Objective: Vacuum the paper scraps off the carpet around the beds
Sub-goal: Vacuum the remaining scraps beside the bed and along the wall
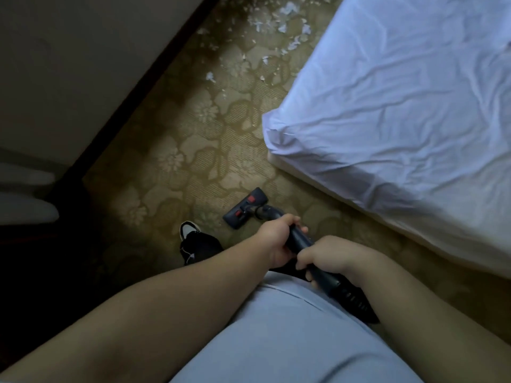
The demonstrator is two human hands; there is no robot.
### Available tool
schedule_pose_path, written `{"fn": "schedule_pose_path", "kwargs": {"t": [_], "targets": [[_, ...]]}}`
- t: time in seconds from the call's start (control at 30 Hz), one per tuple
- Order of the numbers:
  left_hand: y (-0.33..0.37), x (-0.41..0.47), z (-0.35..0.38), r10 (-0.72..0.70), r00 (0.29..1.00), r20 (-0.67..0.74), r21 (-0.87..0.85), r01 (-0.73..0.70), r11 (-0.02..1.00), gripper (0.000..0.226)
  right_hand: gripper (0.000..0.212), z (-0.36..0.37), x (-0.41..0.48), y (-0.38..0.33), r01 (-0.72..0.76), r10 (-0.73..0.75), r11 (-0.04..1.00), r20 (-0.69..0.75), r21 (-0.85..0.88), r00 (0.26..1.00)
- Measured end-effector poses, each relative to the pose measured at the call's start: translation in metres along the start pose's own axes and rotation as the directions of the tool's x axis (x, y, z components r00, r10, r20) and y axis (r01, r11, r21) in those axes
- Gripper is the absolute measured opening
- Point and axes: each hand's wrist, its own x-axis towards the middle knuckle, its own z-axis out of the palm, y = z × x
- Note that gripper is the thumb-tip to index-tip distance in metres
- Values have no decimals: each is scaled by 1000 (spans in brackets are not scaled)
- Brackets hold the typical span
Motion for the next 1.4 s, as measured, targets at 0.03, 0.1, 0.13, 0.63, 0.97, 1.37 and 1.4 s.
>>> {"fn": "schedule_pose_path", "kwargs": {"t": [0.03,0.1,0.13,0.63,0.97,1.37,1.4], "targets": [[-8,0,9,-14,1000,1,9,14,1000,9,27,-5,-4,10,-13,13,1000,2,12,1000],[-21,1,22,-32,999,12,28,31,999,8,25,-14,-12,24,-22,22,999,1,38,1000],[-25,3,26,-38,999,21,43,37,998,8,24,-18,-15,28,-21,21,999,-1,48,1000],[7,4,13,23,999,40,133,-28,991,18,28,0,-4,10,78,-68,984,-69,158,995],[126,-9,-71,60,998,-18,123,-58,991,13,30,59,18,-118,162,-147,974,-99,158,984],[248,-19,-107,138,989,50,203,-146,968,13,22,81,26,-240,173,-138,941,-138,290,981],[259,-16,-101,143,988,60,215,-153,965,11,22,74,26,-249,170,-131,935,-140,312,981]]}}
